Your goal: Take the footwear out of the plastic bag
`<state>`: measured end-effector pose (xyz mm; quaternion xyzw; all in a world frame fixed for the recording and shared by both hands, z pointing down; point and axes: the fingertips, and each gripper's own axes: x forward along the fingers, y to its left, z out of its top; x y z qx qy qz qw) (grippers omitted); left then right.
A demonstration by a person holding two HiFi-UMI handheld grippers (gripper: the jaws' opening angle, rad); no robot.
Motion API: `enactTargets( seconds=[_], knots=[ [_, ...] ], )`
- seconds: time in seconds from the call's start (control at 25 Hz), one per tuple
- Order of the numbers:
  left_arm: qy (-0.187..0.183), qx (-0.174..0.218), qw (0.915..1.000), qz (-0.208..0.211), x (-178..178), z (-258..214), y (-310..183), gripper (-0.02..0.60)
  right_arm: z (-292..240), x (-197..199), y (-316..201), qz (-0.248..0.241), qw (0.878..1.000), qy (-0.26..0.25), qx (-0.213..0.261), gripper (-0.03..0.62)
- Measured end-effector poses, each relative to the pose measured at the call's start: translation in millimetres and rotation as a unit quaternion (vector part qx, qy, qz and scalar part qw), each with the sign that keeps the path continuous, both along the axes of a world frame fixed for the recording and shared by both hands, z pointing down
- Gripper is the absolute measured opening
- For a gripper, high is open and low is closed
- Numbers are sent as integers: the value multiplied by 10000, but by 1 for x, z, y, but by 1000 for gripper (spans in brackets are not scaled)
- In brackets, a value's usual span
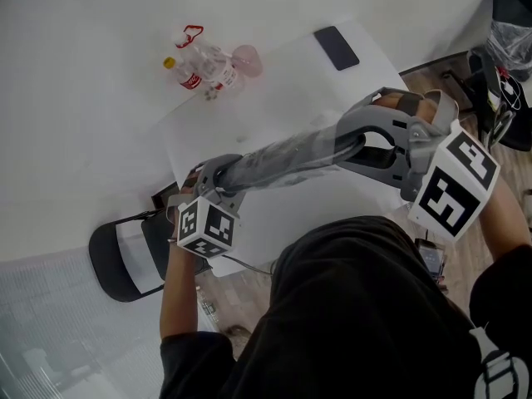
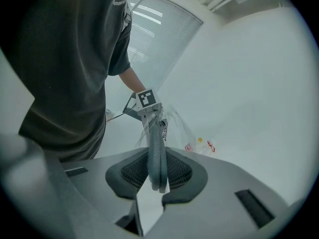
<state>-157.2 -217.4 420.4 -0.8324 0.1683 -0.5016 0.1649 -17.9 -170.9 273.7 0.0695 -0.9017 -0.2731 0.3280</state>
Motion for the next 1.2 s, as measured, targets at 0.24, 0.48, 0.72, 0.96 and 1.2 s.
enactTargets(
  seconds=[0.24,0.48,0.72,0.96,1.2],
  knots=[
    [-33,-19,9996,-276,-32,16,-6,50,-4,9,-5,238,9997,-90,-28,81],
    [342,-180,9981,-476,-30,10,-4,23,-1,9,-8,390,9990,-201,-35,85],
    [360,-337,9976,-493,-29,16,0,23,5,11,-6,343,9993,-57,-97,86],
    [386,-420,9967,-580,-36,25,1,23,6,12,-6,315,9994,-81,-69,86],
    [455,-470,9956,-676,-43,32,0,23,7,12,-7,289,9995,-134,-61,86]
  ],
)
